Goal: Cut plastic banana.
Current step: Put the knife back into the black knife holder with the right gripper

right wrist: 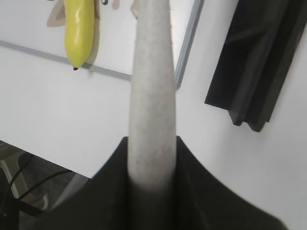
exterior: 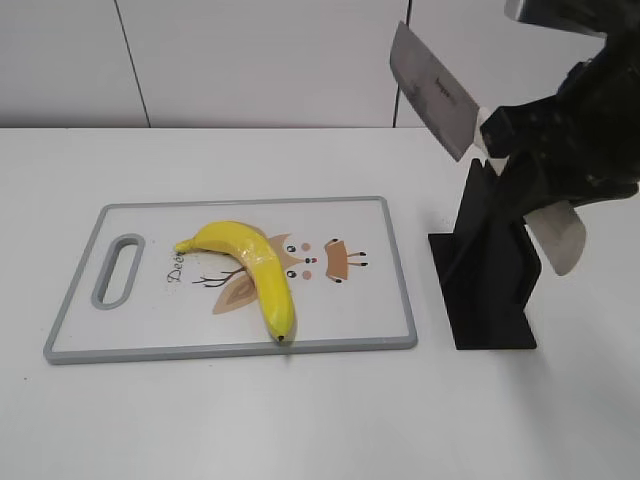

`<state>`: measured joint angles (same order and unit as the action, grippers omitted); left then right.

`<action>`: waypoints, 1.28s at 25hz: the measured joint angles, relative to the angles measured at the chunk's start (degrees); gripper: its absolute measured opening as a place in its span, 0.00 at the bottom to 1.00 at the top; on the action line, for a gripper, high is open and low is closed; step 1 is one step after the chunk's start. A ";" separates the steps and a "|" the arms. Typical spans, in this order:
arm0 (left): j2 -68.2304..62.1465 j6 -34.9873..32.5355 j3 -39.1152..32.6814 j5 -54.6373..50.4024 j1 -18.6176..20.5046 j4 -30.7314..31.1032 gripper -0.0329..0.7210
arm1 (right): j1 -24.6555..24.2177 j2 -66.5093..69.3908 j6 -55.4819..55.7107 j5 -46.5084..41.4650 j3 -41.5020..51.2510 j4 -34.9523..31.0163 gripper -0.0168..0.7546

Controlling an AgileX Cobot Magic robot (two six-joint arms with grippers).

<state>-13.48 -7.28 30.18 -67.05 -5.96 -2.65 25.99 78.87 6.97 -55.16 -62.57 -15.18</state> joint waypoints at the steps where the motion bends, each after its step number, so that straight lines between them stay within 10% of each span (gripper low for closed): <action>1: 2.34 0.00 -0.07 0.00 0.00 0.00 0.82 | 0.00 -0.93 1.00 0.00 0.44 0.58 0.24; 32: 13.80 0.17 -2.15 4.64 0.00 0.09 0.76 | 0.00 -3.98 18.11 6.44 12.96 16.65 0.24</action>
<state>0.32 -7.11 28.02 -62.41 -5.96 -2.57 25.99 74.88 25.08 -48.72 -49.61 1.47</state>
